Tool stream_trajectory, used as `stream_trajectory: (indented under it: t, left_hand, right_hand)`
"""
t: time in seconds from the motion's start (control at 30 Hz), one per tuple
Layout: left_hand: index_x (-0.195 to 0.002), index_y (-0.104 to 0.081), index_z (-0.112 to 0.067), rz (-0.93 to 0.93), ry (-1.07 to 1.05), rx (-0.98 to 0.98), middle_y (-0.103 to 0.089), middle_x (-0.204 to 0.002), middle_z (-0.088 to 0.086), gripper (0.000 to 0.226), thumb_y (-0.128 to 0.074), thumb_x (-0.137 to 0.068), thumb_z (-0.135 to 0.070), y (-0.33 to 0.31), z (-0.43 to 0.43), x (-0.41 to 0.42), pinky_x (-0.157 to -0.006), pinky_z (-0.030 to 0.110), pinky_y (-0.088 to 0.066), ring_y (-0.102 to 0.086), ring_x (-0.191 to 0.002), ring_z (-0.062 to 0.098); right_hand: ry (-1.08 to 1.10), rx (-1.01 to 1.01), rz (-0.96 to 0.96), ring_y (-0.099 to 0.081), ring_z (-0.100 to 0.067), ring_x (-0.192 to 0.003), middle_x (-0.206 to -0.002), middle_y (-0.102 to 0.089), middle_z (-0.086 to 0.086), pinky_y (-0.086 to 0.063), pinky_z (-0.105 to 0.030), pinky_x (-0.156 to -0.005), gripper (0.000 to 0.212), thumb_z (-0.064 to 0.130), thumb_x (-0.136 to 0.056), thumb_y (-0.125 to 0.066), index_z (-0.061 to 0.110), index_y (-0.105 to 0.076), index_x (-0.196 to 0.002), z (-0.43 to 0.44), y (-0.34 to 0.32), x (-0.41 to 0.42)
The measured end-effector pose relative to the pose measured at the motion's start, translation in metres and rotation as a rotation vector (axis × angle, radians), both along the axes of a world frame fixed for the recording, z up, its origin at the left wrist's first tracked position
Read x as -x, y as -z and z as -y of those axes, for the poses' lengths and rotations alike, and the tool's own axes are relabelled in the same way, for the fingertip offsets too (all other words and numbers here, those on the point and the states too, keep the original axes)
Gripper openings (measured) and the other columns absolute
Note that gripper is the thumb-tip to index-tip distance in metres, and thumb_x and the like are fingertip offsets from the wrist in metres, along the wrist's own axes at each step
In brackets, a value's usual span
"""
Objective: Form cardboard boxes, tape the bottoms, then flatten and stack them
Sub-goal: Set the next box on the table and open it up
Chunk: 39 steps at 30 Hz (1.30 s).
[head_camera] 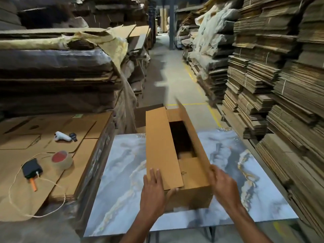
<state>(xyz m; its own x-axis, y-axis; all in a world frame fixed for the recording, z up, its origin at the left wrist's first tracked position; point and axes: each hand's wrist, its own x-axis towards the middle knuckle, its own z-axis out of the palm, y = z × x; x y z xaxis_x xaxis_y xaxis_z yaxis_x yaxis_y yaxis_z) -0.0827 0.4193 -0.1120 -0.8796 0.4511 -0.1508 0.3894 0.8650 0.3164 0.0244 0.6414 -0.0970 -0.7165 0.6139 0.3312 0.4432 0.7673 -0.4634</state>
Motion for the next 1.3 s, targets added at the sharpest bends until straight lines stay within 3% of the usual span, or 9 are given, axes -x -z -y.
stream_trajectory:
  t: [0.13, 0.3, 0.4, 0.5, 0.77, 0.9, 1.03, 1.13, 1.3]
  left_hand:
    - [-0.161, -0.002, -0.021, -0.045, 0.056, 0.001, 0.003, -0.171, 0.005, 0.101, -0.031, -0.087, -0.083, -0.001, 0.002, 0.003, -0.107, 0.044, -0.044, -0.018, -0.150, 0.036]
    - [-0.160, -0.004, -0.019, -0.048, 0.080, 0.050, 0.000, -0.171, 0.007, 0.101, -0.031, -0.087, -0.083, -0.002, 0.002, 0.008, -0.107, 0.047, -0.046, -0.030, -0.146, 0.040]
    - [-0.160, -0.003, -0.019, -0.042, 0.080, 0.044, 0.000, -0.170, 0.008, 0.100, -0.031, -0.088, -0.082, -0.001, 0.005, 0.010, -0.107, 0.047, -0.045, -0.032, -0.144, 0.039]
    - [-0.161, -0.002, -0.018, -0.079, 0.086, 0.066, -0.001, -0.170, 0.009, 0.095, -0.029, -0.092, -0.077, -0.001, 0.004, 0.007, -0.106, 0.046, -0.045, -0.033, -0.145, 0.038]
    - [-0.161, -0.002, -0.019, -0.057, 0.061, -0.043, -0.003, -0.171, 0.008, 0.090, -0.034, -0.096, -0.072, -0.003, 0.002, 0.006, -0.110, 0.044, -0.042, -0.037, -0.144, 0.035]
    - [-0.157, -0.025, -0.028, 0.127, 0.022, -0.437, -0.052, -0.143, -0.007, 0.081, -0.055, -0.086, -0.053, -0.017, 0.001, -0.005, -0.096, 0.037, -0.051, -0.060, -0.122, 0.028]
    - [-0.103, -0.064, -0.027, 0.306, -0.014, -0.786, -0.069, -0.096, -0.006, 0.021, -0.067, -0.082, -0.025, -0.013, 0.008, -0.024, -0.084, 0.034, -0.057, -0.067, -0.093, 0.020]
    - [-0.137, -0.052, -0.037, 0.283, 0.129, -0.647, -0.063, -0.128, -0.015, 0.067, -0.071, -0.074, -0.052, -0.016, 0.020, -0.014, -0.098, 0.034, -0.053, -0.062, -0.115, 0.012]
    - [-0.153, -0.026, -0.035, -0.033, 0.076, -0.720, -0.038, -0.158, -0.006, 0.084, -0.073, -0.088, -0.010, -0.040, 0.033, 0.035, -0.112, 0.044, -0.045, -0.047, -0.137, 0.021]
  right_hand:
    - [0.402, 0.547, -0.369, -0.063, -0.039, -0.078, -0.076, -0.063, -0.023, -0.044, -0.041, -0.065, 0.083, 0.060, -0.103, -0.019, -0.006, -0.068, -0.094, 0.000, -0.025, -0.002]
    - [0.298, 0.399, 0.347, -0.068, -0.028, -0.063, -0.059, -0.068, -0.007, -0.043, -0.031, -0.059, 0.072, 0.063, -0.102, -0.031, 0.012, -0.064, -0.064, 0.008, -0.069, -0.015]
    - [-0.008, 0.504, 0.505, -0.068, -0.014, -0.055, -0.059, -0.071, -0.001, -0.051, -0.028, -0.058, 0.048, 0.051, -0.098, -0.055, 0.013, -0.069, -0.074, 0.028, -0.084, 0.006]
    - [-0.156, 0.559, 0.359, -0.069, -0.014, -0.072, -0.074, -0.072, 0.001, -0.057, -0.038, -0.077, 0.034, 0.049, -0.095, -0.060, 0.018, -0.068, -0.082, 0.063, -0.067, 0.043]
    - [-0.017, 0.835, 0.076, -0.065, -0.012, -0.073, -0.081, -0.071, 0.002, -0.055, -0.029, -0.065, 0.018, 0.028, -0.088, -0.074, 0.012, -0.068, -0.083, 0.090, -0.053, 0.062]
    - [-0.337, 0.298, -0.075, -0.066, -0.020, -0.078, -0.088, -0.072, 0.001, -0.056, -0.040, -0.071, 0.012, 0.026, -0.092, -0.059, 0.018, -0.068, -0.094, 0.112, -0.082, 0.064]
    - [-0.557, -0.147, 0.169, -0.066, -0.032, -0.091, -0.107, -0.070, -0.012, -0.054, -0.040, -0.079, 0.024, 0.016, -0.096, -0.054, 0.009, -0.062, -0.117, 0.141, -0.096, 0.064]
    - [-0.515, -0.099, 0.203, -0.070, -0.029, -0.089, -0.105, -0.071, -0.011, -0.060, -0.038, -0.076, 0.029, 0.009, -0.096, -0.059, 0.009, -0.061, -0.124, 0.129, -0.095, 0.061]
    - [-0.653, -0.209, 0.337, -0.059, -0.013, -0.057, -0.075, -0.065, 0.000, -0.056, -0.031, -0.052, 0.022, 0.018, -0.106, -0.045, 0.019, -0.064, -0.117, 0.078, -0.117, 0.034]
